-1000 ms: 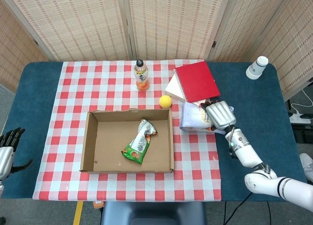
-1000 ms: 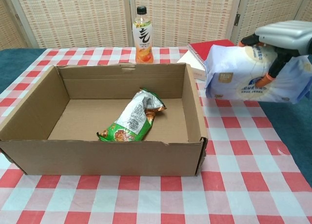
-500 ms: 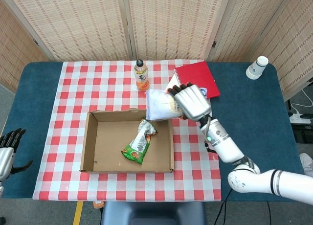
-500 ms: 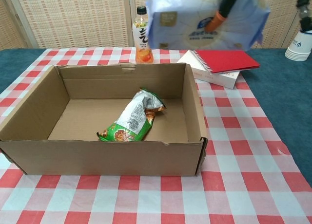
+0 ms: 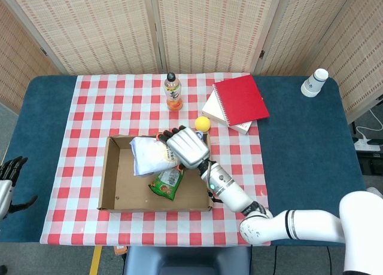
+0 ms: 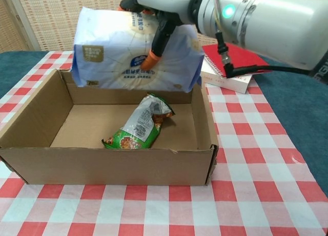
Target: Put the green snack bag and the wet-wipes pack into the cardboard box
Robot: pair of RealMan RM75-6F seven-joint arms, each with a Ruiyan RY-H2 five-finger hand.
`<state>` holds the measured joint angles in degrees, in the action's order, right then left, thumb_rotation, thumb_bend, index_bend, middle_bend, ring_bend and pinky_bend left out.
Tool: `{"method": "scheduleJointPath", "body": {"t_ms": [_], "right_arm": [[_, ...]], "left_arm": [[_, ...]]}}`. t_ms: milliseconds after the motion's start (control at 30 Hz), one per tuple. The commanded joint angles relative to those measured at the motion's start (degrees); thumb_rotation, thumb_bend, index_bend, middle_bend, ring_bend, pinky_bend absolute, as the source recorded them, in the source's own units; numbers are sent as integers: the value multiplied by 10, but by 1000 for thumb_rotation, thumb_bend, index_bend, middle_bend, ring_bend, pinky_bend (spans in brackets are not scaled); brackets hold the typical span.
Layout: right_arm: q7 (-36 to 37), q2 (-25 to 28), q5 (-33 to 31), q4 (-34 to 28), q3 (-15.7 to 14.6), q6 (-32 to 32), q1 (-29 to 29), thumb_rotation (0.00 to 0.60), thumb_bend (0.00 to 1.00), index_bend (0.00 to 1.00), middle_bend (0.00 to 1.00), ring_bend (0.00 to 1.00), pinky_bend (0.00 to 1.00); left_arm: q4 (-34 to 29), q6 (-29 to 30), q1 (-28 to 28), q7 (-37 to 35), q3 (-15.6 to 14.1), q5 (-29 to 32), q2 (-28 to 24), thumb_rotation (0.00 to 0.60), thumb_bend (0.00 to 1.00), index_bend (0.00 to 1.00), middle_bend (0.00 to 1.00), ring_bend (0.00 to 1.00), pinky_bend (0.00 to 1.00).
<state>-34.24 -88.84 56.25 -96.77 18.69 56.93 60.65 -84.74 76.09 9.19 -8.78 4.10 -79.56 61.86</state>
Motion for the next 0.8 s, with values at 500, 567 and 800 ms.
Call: {"method": "scheduleJointPath", "body": {"t_ms": [500, 567, 800], "right_arm": [[26, -23, -49, 18, -21, -64, 30, 600, 0, 381, 409, 259, 458], [19, -8, -69, 9, -21, -74, 35, 600, 0, 170, 251, 93, 228], [64, 10, -32, -8, -15, -71, 29, 600, 0, 0, 3, 0, 0]], "left_arm": [[6, -3, -2, -20, -1, 0, -6, 600, 199, 2, 0, 0, 91], [5, -3, -2, -21, 0, 0, -6, 600, 198, 3, 0, 0, 91], [4, 1, -2, -15, 1, 0, -6, 600, 199, 17, 0, 0, 90]]}}
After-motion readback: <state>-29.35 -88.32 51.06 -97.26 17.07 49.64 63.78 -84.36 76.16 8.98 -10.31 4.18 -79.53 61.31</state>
